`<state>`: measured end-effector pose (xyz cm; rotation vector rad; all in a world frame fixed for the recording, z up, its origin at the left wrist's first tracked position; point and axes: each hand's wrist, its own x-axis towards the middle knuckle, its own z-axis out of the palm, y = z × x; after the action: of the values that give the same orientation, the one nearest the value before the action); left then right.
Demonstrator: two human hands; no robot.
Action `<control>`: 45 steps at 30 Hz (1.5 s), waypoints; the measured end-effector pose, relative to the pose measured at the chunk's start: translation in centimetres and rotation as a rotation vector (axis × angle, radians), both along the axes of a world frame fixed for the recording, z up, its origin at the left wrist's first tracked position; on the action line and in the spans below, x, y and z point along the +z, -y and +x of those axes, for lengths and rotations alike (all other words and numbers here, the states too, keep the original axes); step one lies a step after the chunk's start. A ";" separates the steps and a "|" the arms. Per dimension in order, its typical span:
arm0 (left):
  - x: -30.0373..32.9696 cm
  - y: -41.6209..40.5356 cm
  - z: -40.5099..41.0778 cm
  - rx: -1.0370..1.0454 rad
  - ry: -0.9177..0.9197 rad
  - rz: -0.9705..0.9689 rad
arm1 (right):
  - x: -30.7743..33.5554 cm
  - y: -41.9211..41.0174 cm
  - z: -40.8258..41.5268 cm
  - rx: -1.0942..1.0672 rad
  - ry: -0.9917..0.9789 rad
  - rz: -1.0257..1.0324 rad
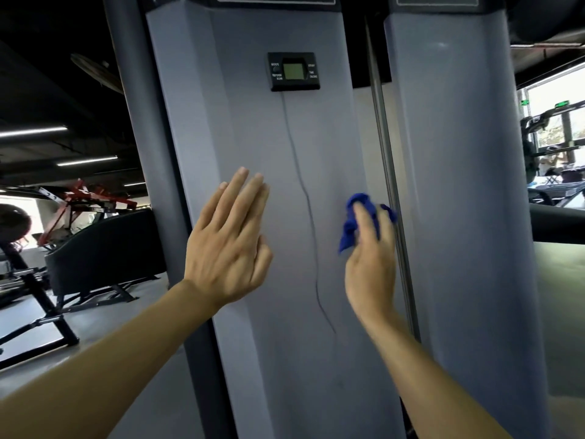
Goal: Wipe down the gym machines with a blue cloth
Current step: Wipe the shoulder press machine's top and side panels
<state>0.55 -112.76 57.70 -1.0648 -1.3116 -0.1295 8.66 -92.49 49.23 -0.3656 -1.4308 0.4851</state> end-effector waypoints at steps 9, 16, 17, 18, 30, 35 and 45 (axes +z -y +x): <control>-1.9 0.7 -1.1 -0.033 0.145 0.096 | 0.4 1.9 -0.3 -0.030 0.207 0.623; -2.7 0.5 -1.7 -0.050 0.192 0.188 | 9.5 3.2 -1.4 0.057 -0.091 0.049; -2.8 0.6 -1.8 -0.063 0.212 0.230 | 9.2 4.9 -2.0 0.049 -0.056 0.116; -3.0 0.5 -1.9 -0.088 0.233 0.267 | 8.2 6.9 -2.5 0.058 -0.003 0.203; -1.6 6.6 -6.5 -0.268 0.132 -0.014 | 4.2 15.0 -2.0 0.087 0.185 0.448; -1.9 7.0 -6.5 -0.283 0.197 -0.067 | -6.6 15.3 -1.6 0.000 0.291 0.563; -2.3 7.5 -6.4 -0.298 0.206 -0.095 | 0.9 16.7 -3.4 0.072 0.196 0.371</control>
<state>-5.83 -120.24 55.36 -1.3530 -1.3448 -0.4129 5.25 -109.14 50.13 -0.0637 -1.6913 0.2363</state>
